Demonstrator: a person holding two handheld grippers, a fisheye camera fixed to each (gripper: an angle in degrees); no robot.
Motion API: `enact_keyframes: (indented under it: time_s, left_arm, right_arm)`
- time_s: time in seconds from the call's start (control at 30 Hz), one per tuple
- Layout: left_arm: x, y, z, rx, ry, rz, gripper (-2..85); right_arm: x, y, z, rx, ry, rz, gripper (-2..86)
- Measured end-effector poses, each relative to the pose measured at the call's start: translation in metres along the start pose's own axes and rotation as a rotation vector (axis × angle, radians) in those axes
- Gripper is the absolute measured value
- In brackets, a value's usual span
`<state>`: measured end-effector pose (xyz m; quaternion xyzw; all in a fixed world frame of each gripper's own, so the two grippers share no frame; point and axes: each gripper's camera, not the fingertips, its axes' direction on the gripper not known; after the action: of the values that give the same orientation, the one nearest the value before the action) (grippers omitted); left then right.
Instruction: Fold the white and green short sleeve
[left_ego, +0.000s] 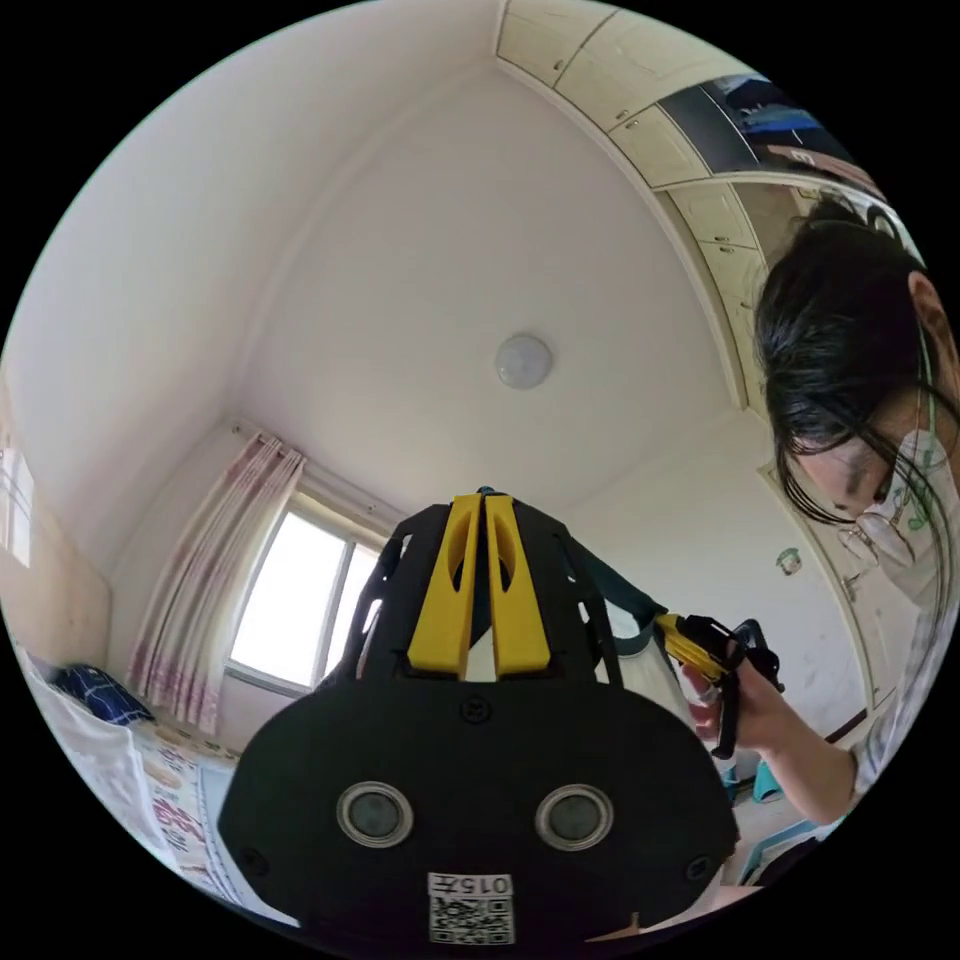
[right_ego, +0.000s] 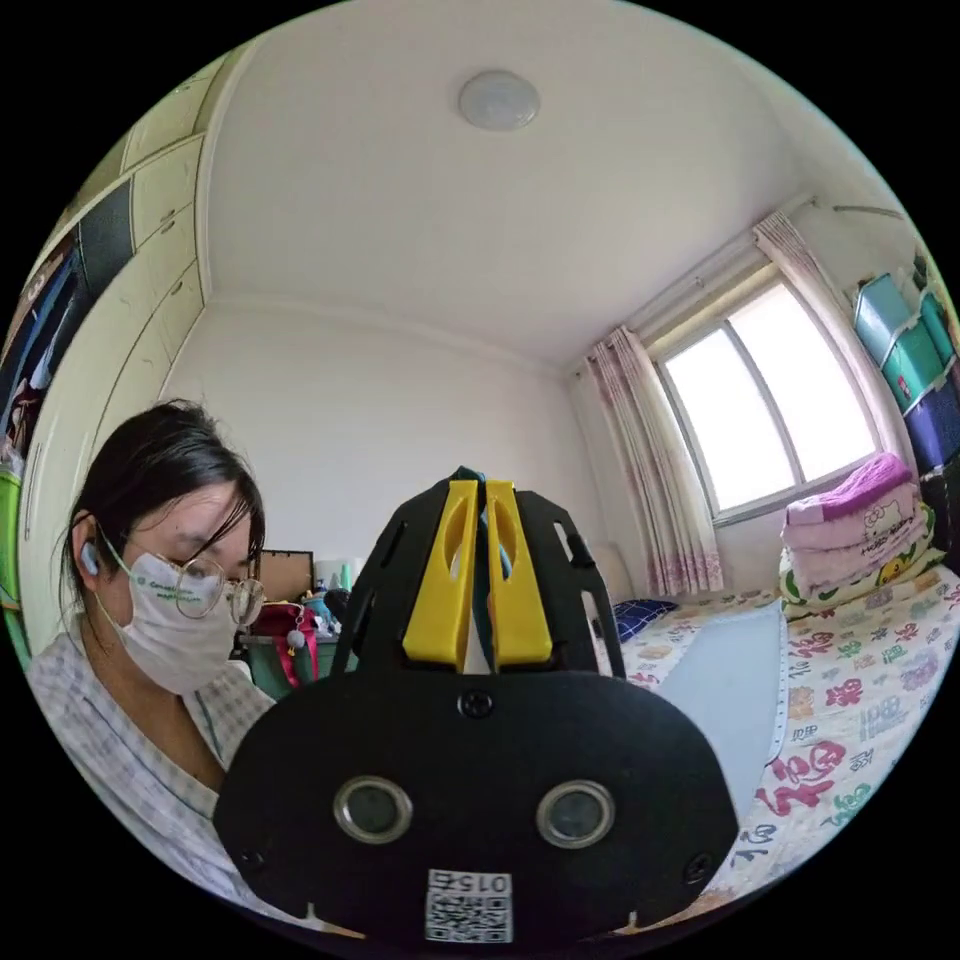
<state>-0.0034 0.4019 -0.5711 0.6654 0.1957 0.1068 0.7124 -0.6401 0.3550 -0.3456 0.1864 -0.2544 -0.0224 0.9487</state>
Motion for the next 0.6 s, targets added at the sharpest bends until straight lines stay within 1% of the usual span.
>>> enact_keyframes:
  time_s: [0.03, 0.1, 0.13, 0.2, 0.27, 0.37, 0.43, 0.53, 0.6]
  left_arm:
    - [0.001, -0.005, -0.006, -0.010, -0.007, 0.010, -0.8]
    - [0.002, -0.024, -0.026, -0.053, -0.030, 0.042, -0.8]
    - [0.001, -0.028, -0.030, -0.064, -0.034, 0.046, -0.8]
    - [-0.001, -0.044, -0.043, -0.119, -0.033, 0.059, -0.8]
    - [-0.001, -0.053, -0.050, -0.154, -0.039, 0.066, -0.8]
    - [0.004, -0.059, -0.060, -0.176, -0.048, 0.080, -0.8]
    - [0.013, -0.061, -0.066, -0.172, -0.056, 0.101, -0.8]
    - [0.034, -0.068, -0.076, -0.172, -0.067, 0.161, -0.8]
    - [0.052, -0.073, -0.085, -0.159, -0.085, 0.230, -0.8]
  right_arm:
    - [0.003, 0.006, -0.001, 0.009, -0.042, 0.029, 0.1]
    - [0.022, 0.034, -0.001, 0.045, -0.252, 0.180, 0.1]
    - [0.028, 0.042, 0.000, 0.056, -0.324, 0.223, 0.1]
    - [0.052, 0.077, 0.010, 0.109, -0.581, 0.413, 0.2]
    - [0.058, 0.106, 0.015, 0.153, -0.645, 0.514, 0.2]
    - [0.049, 0.154, 0.020, 0.215, -0.741, 0.573, 0.3]
    - [0.045, 0.173, 0.020, 0.249, -0.758, 0.566, 0.3]
    - [0.034, 0.176, 0.006, 0.281, -0.616, 0.456, 0.3]
    - [0.002, 0.163, -0.009, 0.265, -0.445, 0.249, 0.2]
